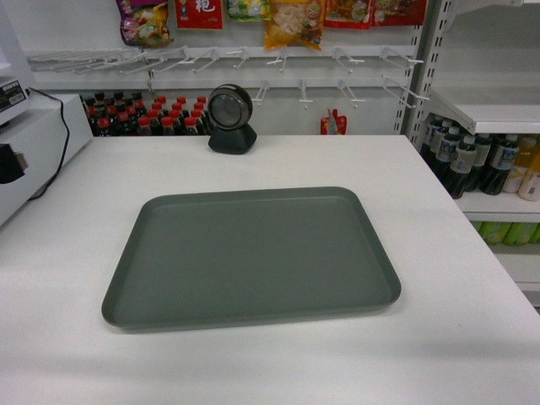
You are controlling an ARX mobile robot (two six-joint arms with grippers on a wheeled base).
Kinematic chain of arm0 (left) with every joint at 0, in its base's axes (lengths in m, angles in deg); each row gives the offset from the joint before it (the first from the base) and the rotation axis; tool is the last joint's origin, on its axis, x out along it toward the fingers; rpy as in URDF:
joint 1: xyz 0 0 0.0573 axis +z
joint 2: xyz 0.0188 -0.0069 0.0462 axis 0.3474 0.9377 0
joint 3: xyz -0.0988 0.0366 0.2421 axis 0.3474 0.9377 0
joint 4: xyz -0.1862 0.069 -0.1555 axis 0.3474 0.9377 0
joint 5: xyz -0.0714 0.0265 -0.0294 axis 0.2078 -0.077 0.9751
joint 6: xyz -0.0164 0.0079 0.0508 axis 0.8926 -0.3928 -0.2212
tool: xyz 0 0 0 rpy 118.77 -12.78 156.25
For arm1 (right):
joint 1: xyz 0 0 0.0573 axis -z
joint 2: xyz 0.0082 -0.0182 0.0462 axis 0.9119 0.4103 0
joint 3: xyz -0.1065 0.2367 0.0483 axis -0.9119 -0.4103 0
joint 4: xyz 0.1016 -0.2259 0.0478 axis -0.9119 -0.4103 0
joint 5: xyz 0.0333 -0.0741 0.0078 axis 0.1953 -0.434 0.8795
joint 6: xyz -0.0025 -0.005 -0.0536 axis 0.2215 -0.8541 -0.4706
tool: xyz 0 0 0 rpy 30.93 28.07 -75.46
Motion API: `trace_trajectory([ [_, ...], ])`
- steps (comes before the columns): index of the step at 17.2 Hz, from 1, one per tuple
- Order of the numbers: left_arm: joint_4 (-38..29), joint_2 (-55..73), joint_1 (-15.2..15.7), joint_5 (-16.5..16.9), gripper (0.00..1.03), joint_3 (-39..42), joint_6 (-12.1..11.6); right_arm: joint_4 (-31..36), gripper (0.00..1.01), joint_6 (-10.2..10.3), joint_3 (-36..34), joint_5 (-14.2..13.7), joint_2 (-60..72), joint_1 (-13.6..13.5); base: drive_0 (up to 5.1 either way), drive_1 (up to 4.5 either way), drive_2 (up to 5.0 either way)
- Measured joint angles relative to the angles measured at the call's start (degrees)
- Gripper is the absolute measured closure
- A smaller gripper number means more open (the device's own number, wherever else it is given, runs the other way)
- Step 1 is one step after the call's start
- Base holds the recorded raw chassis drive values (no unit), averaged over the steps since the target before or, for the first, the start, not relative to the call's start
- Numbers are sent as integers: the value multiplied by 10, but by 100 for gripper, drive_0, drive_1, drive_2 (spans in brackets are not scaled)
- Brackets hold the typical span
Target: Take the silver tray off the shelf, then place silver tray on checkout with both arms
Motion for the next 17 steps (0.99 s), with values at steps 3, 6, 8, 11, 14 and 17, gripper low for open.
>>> trace_trajectory([
  [3, 55, -126, 23, 23, 102, 82, 0, -69, 99, -4, -95, 42, -166, 35, 0, 0, 0],
  [6, 71, -155, 47, 54, 102, 95, 0, -84, 99, -4, -112, 44, -188, 49, 0, 0, 0],
  [8, 87, -175, 60, 59, 102, 104, 0, -96, 99, -4, -126, 43, -209, 52, 0, 0, 0],
  [11, 108, -206, 64, 59, 102, 116, 0, -113, 99, -4, -143, 44, -242, 51, 0, 0, 0],
  [14, 159, -280, 61, 64, 102, 136, 0, -154, 99, -4, -165, 45, -315, 51, 0, 0, 0],
  [17, 233, -372, 62, 64, 102, 151, 0, -224, 99, -4, -192, 45, -407, 51, 0, 0, 0],
])
